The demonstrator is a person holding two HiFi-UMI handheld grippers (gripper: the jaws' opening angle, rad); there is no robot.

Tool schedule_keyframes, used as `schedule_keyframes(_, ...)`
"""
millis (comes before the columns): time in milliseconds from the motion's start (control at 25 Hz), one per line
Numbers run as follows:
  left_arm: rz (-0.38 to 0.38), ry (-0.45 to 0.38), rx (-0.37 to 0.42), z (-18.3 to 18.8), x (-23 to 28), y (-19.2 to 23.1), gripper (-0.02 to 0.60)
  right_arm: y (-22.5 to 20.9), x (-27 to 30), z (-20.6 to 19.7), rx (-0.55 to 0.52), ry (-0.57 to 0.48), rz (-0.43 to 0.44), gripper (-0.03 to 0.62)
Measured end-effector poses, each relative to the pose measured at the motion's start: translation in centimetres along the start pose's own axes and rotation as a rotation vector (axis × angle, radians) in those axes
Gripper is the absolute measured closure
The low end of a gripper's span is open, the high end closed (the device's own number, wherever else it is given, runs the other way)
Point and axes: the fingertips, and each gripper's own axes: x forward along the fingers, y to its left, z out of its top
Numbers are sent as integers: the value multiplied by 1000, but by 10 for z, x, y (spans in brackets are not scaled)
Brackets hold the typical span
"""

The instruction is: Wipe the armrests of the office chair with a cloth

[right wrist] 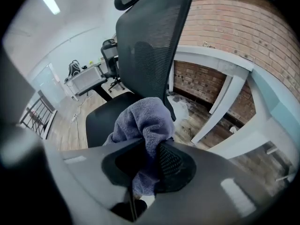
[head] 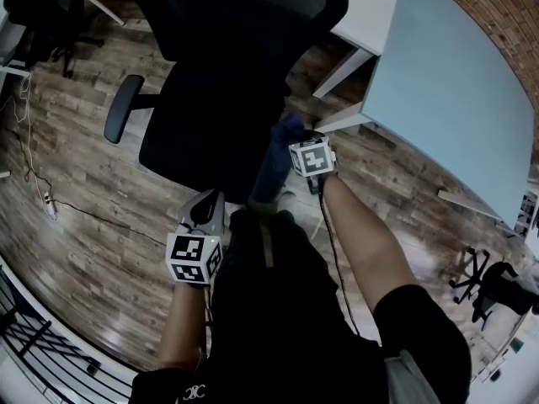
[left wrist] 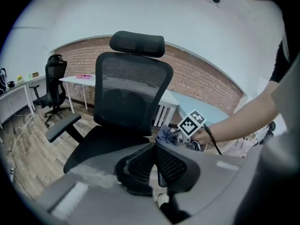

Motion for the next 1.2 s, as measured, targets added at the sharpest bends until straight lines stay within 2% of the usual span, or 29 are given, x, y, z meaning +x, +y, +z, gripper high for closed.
schedule_keyframes(120, -8, 7, 0, -1, 2, -3, 577, 1, -9, -9, 72, -33, 3, 530)
schedule_keyframes(280, -25, 12, 10, -1, 5, -10, 577, 22, -27, -45, 141, -20, 73, 530)
schedule_keyframes(360, -40, 19, 19, -1, 10, -17, 577, 45, -34, -72, 96, 21, 127, 530)
schedule_keyframes(480, -65, 36, 39, -1, 20, -30, 577, 92, -40, -126, -92, 108, 236, 530)
schedule_keyframes(560, -79, 54, 47, -3, 25, -37, 577, 125, -46, -154, -180, 121, 313, 530)
schedule_keyframes(680, -98, 79, 66, -6, 31, -48, 577, 159, -56, -178, -184, 131, 377, 530)
schedule_keyframes(880, -126, 113, 123, -5, 38, -63, 577, 162, -60, -172, -118, 64, 369, 530)
schedule_keyframes(1200, -161, 209, 244, -3, 56, -84, 577, 99, -64, -148, -92, -55, 242, 531)
